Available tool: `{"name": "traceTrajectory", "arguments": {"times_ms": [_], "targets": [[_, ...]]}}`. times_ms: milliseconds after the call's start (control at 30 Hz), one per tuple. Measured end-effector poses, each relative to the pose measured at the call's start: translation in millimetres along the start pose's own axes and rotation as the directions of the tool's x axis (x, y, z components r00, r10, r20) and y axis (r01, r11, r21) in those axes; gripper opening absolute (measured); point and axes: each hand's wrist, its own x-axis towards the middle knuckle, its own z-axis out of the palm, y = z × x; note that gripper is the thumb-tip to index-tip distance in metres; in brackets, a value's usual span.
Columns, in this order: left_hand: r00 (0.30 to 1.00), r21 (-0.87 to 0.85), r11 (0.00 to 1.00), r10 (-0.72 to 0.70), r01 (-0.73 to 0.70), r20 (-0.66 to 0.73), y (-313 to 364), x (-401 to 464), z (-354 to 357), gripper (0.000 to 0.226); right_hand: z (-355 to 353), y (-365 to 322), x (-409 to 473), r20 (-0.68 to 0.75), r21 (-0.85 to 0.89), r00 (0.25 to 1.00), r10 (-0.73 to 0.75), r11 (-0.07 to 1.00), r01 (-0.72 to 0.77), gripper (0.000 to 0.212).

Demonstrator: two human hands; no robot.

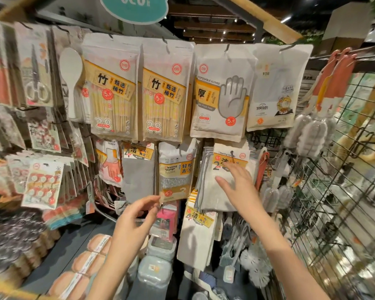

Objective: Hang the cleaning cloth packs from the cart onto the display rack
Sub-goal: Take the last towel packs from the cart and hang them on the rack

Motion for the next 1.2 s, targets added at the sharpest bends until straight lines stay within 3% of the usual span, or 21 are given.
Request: {"name": "traceTrajectory", "arguments": {"times_ms": [133, 267, 533, 667, 767, 1033, 1200], "targets": [[0.999, 0.116, 0.993, -0.008, 0.014, -0.048, 8.7, -29.1, -10.8, 0.031, 1.2, -30.6, -29.8, 0.079, 0.125, 0.991, -0.111, 0.987, 0.101, 0.048], [0.983, 0.192, 0.980, -0.015, 0.051, -0.185, 20.8, -64.7, -27.8, 0.038, 3.4, -61.5, -48.4, 0.162, 0.233, 0.951, -0.264, 0.947, 0.223, 0.050], [0.853, 0.311, 0.911, -0.077, 0.270, -0.516, 56.4, -187.8, -47.7, 0.036, 18.9, -115.2, -117.4, 0.351, 0.467, 0.768, -0.536, 0.811, 0.352, 0.058], [0.723, 0.320, 0.851, -0.097, 0.417, -0.684, 77.9, -283.6, -64.9, 0.039, 38.3, -157.7, -180.2, 0.460, 0.589, 0.597, -0.657, 0.729, 0.348, 0.065], [0.585, 0.321, 0.779, -0.071, 0.538, -0.808, 98.0, -357.3, -88.6, 0.039, 50.8, -208.9, -237.3, 0.481, 0.676, 0.443, -0.756, 0.642, 0.363, 0.058], [0.184, 0.148, 0.683, 0.021, 0.715, -0.983, 142.5, -528.6, -141.8, 0.039, 44.9, -354.7, -406.4, 0.330, 0.883, 0.027, -0.943, 0.319, 0.344, 0.063], [0.028, 0.087, 0.613, 0.106, 0.786, -0.994, 167.6, -628.6, -178.9, 0.044, 35.7, -425.4, -519.6, 0.230, 0.946, -0.189, -0.955, 0.173, 0.276, 0.067]]}}
